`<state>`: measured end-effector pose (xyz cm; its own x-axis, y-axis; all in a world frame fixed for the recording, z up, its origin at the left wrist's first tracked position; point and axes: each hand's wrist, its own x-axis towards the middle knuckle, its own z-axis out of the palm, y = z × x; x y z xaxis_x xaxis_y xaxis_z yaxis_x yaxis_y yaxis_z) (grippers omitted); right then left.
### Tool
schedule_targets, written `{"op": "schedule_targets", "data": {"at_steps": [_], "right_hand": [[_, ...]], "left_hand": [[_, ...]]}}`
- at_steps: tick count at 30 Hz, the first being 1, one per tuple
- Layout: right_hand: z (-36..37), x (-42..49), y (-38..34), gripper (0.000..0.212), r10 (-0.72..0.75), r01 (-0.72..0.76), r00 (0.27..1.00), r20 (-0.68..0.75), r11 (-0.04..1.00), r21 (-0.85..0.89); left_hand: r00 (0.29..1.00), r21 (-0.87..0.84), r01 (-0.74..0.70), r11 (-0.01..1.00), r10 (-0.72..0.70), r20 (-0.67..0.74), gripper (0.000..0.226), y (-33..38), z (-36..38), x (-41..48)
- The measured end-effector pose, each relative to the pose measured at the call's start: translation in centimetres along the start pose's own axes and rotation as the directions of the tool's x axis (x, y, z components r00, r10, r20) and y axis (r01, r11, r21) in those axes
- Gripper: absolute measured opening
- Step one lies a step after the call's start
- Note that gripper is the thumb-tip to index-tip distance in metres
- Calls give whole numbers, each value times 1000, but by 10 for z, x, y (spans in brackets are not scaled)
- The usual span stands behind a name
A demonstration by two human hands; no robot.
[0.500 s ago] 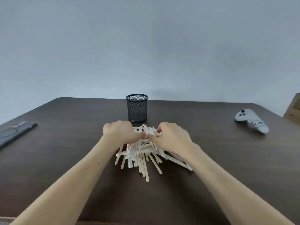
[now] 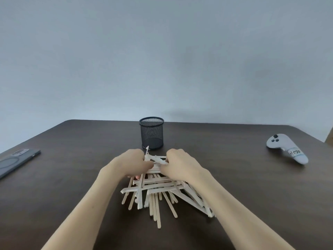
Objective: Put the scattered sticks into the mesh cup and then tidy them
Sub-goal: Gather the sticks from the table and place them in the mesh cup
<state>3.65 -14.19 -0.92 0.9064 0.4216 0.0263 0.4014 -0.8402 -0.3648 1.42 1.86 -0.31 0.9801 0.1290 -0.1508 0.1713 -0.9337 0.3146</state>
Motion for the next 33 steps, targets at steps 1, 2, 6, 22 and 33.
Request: {"op": "schedule_targets", "data": {"at_steps": [1, 2, 6, 22, 33], "right_hand": [[0, 1, 4, 20, 14, -15, 1000, 4, 996, 82], [1, 2, 9, 22, 15, -17, 1000, 9, 988, 153], [-2, 0, 20, 25, -7, 1, 1000, 21, 957, 290], [3, 0, 13, 43, 7, 159, 985, -173, 365, 917], [27, -3, 5, 44, -5, 464, 857, -515, 438, 770]], "left_hand": [[1000, -71, -20, 997, 21, 8, 41, -2, -1, -3], [999, -151, -32, 988, 35, 15, 40, -5, -3, -7], [995, -383, -94, 919, 80, -51, 31, -14, -11, -26], [938, -776, -331, 537, 99, -332, 24, 1, 2, -25], [822, -795, -518, 314, -73, -564, 24, 26, 18, -27]]}}
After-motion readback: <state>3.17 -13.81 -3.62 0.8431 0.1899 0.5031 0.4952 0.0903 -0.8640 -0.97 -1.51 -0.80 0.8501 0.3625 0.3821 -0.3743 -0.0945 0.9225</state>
